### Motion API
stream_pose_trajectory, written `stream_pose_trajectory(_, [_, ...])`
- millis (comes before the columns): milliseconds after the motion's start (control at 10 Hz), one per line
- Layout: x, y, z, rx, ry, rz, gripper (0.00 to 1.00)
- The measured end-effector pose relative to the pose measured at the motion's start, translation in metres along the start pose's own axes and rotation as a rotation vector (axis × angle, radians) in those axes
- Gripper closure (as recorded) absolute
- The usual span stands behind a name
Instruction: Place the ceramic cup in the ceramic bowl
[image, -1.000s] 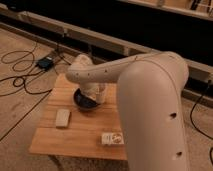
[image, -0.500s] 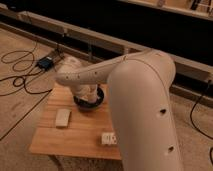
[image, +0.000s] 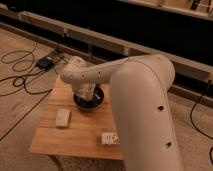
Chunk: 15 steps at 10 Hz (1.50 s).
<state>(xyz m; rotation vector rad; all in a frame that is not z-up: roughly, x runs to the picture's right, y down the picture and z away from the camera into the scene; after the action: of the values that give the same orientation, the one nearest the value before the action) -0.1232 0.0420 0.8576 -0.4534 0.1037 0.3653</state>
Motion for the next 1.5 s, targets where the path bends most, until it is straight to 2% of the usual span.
stream_pose_trajectory(200, [0.005,-0.006,0.013,-0.010,-0.003,-0.012,0.69])
stream_pose_trajectory(300, [0.009,-0.005,0.020,-0.015,0.008,-0.023,0.57])
stream_pose_trajectory(600, [0.016,-0.003,0.028,-0.025,0.036,-0.041,0.28])
stream_pose_trajectory(700, [0.017,-0.002,0.028,-0.029,0.038,-0.044,0.22])
stream_pose_trajectory(1500, [0.016,0.000,0.028,-0.037,0.036,-0.044,0.20])
